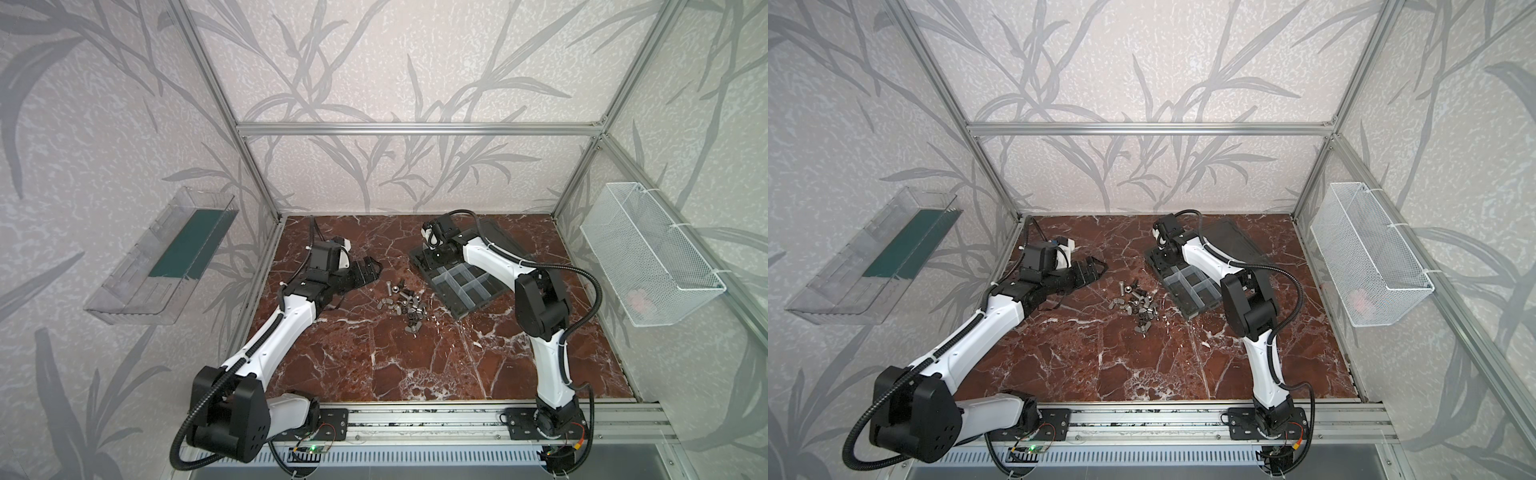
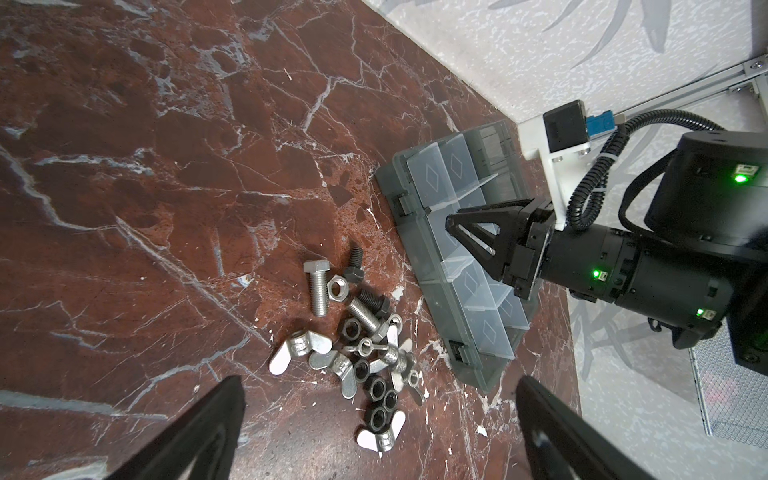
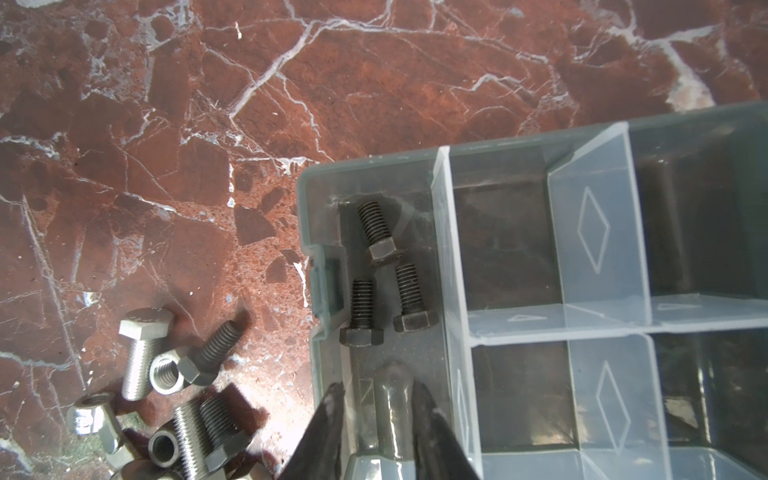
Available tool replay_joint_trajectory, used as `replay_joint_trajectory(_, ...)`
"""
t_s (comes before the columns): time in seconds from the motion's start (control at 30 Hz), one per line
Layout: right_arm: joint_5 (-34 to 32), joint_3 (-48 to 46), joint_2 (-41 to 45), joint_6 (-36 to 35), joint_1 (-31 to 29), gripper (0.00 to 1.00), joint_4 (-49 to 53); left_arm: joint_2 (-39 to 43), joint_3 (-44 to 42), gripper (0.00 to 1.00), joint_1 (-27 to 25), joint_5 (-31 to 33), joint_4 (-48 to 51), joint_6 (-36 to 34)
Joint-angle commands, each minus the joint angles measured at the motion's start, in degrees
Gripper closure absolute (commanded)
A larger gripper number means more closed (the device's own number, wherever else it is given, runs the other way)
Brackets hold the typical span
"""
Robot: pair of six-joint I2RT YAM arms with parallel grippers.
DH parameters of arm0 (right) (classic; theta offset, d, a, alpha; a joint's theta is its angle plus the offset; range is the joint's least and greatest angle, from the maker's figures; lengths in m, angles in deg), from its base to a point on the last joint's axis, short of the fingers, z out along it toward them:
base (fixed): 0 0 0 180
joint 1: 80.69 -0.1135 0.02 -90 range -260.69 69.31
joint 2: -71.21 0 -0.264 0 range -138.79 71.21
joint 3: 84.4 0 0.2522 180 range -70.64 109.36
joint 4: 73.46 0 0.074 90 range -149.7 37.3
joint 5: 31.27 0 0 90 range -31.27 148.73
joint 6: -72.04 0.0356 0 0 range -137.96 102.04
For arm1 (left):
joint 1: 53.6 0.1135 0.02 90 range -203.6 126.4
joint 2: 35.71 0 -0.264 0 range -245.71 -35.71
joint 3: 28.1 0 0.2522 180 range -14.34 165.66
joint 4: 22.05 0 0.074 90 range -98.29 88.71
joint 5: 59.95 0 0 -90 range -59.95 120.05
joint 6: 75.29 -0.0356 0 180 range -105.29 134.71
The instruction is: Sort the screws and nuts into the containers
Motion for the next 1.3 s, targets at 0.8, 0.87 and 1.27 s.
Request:
replay_joint_trajectory(0.8,2.15,-15.15,24.94,2.24,1.23,0.49,-5.63,-15.75,12.55,0.00,-8.23,17.99,12.25,-17.49)
replay_joint_trajectory(0.87,3.50,-17.18,27.87,2.07,1.63,0.49,-6.43,-17.79,15.15,0.00,-8.27,19.50,14.19,-18.63)
replay_joint_trajectory(1.27,10.15,-26.56,32.26,7.05,1.09,0.41,-11.87,-24.74,16.66,0.01,-9.56,21.72,4.64,-23.36)
